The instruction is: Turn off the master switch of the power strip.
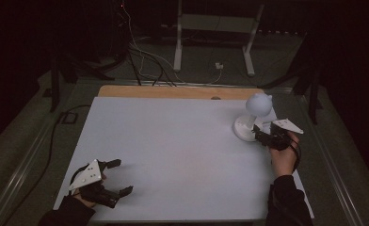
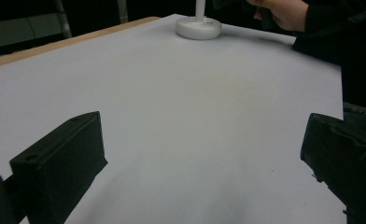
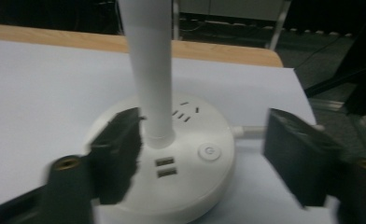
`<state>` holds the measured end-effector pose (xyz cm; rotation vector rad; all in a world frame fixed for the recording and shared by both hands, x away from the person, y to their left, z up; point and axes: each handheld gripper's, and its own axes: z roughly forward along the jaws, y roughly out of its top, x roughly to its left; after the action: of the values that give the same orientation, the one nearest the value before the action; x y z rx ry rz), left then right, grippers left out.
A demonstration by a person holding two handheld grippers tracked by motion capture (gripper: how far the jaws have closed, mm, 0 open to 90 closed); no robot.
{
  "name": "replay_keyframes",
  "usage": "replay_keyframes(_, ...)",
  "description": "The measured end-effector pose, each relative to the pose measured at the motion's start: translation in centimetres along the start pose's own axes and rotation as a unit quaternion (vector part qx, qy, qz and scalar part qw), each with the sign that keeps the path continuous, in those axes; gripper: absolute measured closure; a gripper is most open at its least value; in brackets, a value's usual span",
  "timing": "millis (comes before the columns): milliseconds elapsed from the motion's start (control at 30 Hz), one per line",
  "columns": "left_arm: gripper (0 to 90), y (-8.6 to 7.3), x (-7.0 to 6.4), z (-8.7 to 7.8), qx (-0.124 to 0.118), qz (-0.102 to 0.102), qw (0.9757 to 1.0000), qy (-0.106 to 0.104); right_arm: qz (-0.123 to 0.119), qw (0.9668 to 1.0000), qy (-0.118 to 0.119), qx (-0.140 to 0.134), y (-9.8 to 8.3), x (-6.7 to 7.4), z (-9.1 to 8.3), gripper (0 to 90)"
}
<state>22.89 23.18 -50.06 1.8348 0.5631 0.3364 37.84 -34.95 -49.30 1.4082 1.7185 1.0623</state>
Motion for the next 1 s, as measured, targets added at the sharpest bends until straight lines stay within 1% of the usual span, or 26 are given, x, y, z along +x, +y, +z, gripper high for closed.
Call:
replay_keyframes(33,0.4,0.0,0.0,0.0,0.0,0.0,1.0,0.0,0.0,1.0,0.0,0.0,0.0,0.0,0.0,15.5)
replay_keyframes(100,0.4,0.0,0.0,0.0,-0.001,0.001,1.0,-0.001,0.01,0.9998,0.019,-0.002,-0.1,0.2,-0.4,13.4)
replay_keyframes(167,0.4,0.0,0.0,0.0,-0.002,-0.001,1.0,-0.001,0.018,0.9993,0.031,0.004,-0.3,0.4,-0.6,3.4)
replay_keyframes(200,0.4,0.0,0.0,0.0,-0.002,-0.001,1.0,-0.001,0.026,0.9986,0.045,0.006,-0.4,0.4,-0.6,1.7)
replay_keyframes(233,0.4,0.0,0.0,0.0,-0.002,0.0,1.0,-0.001,0.032,0.9978,0.057,0.013,-0.5,0.5,-0.8,1.6)
replay_keyframes(267,0.4,0.0,0.0,0.0,-0.002,0.001,1.0,-0.001,0.032,0.9978,0.057,0.013,-0.5,0.5,-0.8,1.6)
replay_keyframes(300,0.4,0.0,0.0,0.0,-0.002,0.002,1.0,-0.002,0.036,0.9971,0.065,0.015,-0.5,0.5,-1.0,1.6)
replay_keyframes(333,0.4,0.0,0.0,0.0,-0.002,0.002,1.0,-0.002,0.044,0.9963,0.073,0.011,-0.4,0.5,-1.4,1.0)
replay_keyframes(367,0.4,0.0,0.0,0.0,-0.002,0.002,1.0,-0.002,0.044,0.9958,0.08,0.008,-0.3,0.6,-1.6,0.3)
replay_keyframes(400,0.4,0.0,0.0,0.0,-0.002,0.001,1.0,-0.002,0.044,0.9958,0.08,0.008,-0.3,0.6,-1.6,0.3)
replay_keyframes(433,0.4,0.0,0.0,0.0,-0.003,0.001,1.0,-0.002,0.045,0.9952,0.087,0.003,-0.3,0.7,-1.8,0.3)
replay_keyframes(467,0.4,0.0,0.0,0.0,-0.003,0.0,1.0,-0.002,0.043,0.9945,0.095,0.01,-0.2,1.0,-1.9,0.3)
replay_keyframes(567,0.4,0.0,0.0,0.0,-0.003,0.001,1.0,-0.002,0.036,0.9944,0.098,0.01,-0.2,1.4,-2.2,0.3)
replay_keyframes(600,0.4,0.0,0.0,0.0,-0.003,0.001,1.0,-0.003,0.032,0.9934,0.109,0.016,-0.1,1.8,-2.4,0.4)
replay_keyframes(700,0.4,0.0,0.0,-0.1,-0.003,-0.001,1.0,-0.003,0.03,0.9924,0.118,0.017,0.1,2.3,-2.6,0.4)
replay_keyframes(767,0.4,0.0,0.0,0.0,-0.003,0.0,1.0,-0.003,0.024,0.9907,0.132,0.02,0.3,3.1,-3.1,0.4)
replay_keyframes(800,0.4,0.0,0.0,0.0,-0.002,0.0,1.0,-0.003,0.024,0.9907,0.132,0.02,0.3,3.1,-3.1,0.4)
replay_keyframes(833,0.4,0.0,0.0,0.0,-0.001,0.0,1.0,-0.003,0.017,0.9894,0.143,0.021,0.4,3.8,-3.4,0.4)
replay_keyframes(867,0.4,0.0,0.0,-0.1,-0.003,-0.001,1.0,-0.004,0.014,0.9886,0.148,0.022,0.4,4.2,-3.5,0.4)
replay_keyframes(900,0.4,0.0,0.0,-0.1,-0.003,-0.001,1.0,-0.004,0.014,0.9886,0.148,0.022,0.4,4.2,-3.5,0.4)
replay_keyframes(933,0.4,0.0,0.0,-0.1,-0.003,-0.001,1.0,-0.004,0.008,0.9866,0.161,0.024,0.5,5.0,-3.8,0.4)
replay_keyframes(967,0.4,0.0,0.0,-0.1,-0.002,-0.001,1.0,-0.004,0.003,0.9858,0.166,0.023,0.6,5.3,-4.0,0.4)
replay_keyframes(1000,0.4,0.0,0.0,-0.1,-0.002,-0.001,1.0,-0.005,0.003,0.9858,0.166,0.023,0.6,5.3,-4.0,0.4)
